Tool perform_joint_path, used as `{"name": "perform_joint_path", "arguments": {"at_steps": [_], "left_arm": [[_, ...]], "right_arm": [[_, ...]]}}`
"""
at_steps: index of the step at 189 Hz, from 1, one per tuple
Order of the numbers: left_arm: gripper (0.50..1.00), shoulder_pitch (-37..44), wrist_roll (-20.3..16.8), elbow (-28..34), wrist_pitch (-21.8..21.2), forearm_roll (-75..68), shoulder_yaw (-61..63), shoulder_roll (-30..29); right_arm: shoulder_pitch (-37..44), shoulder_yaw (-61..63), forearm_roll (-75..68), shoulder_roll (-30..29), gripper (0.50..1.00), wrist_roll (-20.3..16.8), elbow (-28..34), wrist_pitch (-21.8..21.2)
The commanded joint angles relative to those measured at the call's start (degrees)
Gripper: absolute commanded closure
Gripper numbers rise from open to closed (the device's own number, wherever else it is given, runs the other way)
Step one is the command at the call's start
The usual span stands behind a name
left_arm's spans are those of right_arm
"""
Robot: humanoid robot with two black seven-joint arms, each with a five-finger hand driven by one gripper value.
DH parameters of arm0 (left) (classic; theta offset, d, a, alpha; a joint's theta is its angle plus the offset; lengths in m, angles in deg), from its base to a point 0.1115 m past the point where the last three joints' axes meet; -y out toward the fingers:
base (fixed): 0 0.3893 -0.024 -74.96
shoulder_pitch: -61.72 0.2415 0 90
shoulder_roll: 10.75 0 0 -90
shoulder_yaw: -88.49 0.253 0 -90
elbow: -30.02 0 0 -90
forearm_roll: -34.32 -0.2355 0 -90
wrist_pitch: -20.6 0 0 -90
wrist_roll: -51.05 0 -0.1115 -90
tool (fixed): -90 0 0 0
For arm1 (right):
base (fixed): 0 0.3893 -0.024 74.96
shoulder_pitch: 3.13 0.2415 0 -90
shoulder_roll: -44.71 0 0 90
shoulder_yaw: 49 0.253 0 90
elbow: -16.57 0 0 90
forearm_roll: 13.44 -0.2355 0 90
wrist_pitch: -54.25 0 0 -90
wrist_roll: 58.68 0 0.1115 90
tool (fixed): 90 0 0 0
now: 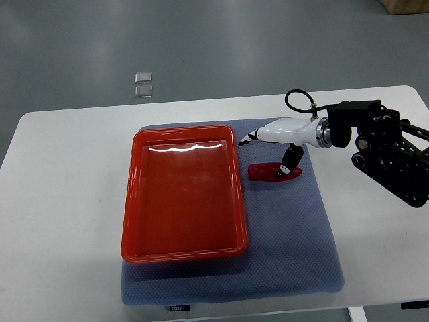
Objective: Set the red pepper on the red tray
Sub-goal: 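Move the right hand down over the red pepper beside the tray, then close the right hand fingers around the red pepper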
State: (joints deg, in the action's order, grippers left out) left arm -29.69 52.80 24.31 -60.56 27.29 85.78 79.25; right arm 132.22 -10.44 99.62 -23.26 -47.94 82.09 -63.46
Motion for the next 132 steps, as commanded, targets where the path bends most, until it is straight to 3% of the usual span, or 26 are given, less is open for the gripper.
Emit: {"name": "perform_joint_path", "arguments": {"at_steps": [1,27,94,132], "left_arm": [[0.500,0.0,0.0,0.0,-0.1,0.0,0.0,0.0],[0.500,0.0,0.0,0.0,0.0,0.0,0.0,0.0],[0.500,0.0,0.0,0.0,0.0,0.0,0.0,0.0],[0.500,0.0,0.0,0.0,0.0,0.0,0.0,0.0]], "right_arm": [[-1.6,0.1,1.9,-0.1,0.587,-0.1,-0.6,1.1],[-2.8,0.4,2.1,0.2,0.593,-1.1,-1.3,2.9],[-2.9,0.5,2.2,0.4,0.632,-1.1,-1.3,2.7],[-3.4,0.4,3.8,0.0,0.685,-1.1,-1.3,2.4]]}}
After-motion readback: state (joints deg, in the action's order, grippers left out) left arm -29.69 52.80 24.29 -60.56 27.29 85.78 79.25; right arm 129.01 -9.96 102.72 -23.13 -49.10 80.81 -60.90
